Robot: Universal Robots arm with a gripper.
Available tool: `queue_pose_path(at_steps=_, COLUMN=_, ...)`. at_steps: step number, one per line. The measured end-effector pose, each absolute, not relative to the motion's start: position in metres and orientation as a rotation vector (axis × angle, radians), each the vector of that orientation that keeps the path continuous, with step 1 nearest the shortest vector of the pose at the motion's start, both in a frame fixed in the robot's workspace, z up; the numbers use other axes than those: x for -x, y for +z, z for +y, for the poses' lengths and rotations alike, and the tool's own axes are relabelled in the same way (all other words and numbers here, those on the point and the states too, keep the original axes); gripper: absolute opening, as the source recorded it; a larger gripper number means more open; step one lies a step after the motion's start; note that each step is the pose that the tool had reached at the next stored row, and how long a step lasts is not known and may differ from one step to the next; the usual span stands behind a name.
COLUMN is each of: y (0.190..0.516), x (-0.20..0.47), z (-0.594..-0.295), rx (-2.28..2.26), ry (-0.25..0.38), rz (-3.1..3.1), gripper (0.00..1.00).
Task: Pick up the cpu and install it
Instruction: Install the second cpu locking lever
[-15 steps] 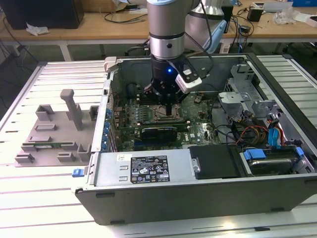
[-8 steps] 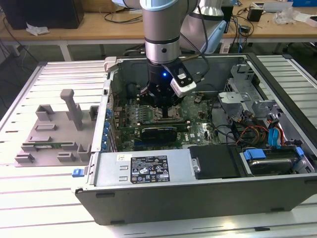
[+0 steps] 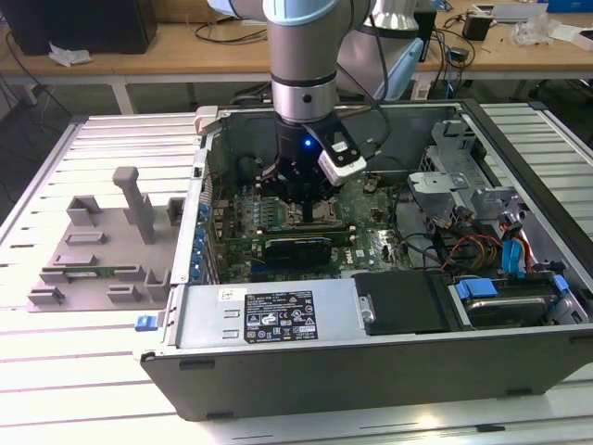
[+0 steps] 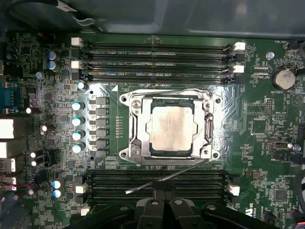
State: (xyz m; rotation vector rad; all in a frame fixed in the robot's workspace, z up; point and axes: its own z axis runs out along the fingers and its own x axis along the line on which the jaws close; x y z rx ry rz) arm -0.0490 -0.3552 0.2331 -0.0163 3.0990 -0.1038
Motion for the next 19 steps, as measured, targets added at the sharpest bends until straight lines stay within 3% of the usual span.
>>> queue_pose_path(at_steps=8, y=0.226, x=0.063, z=-0.356, rx=0.016, ry=-0.085, rz=3.097, gripper=0.11)
queue_pose_path(at_steps=19, y=0.220, x=0.070, z=-0.372, rx=0.013, ry=0.069, rz=3.097, gripper=0.11)
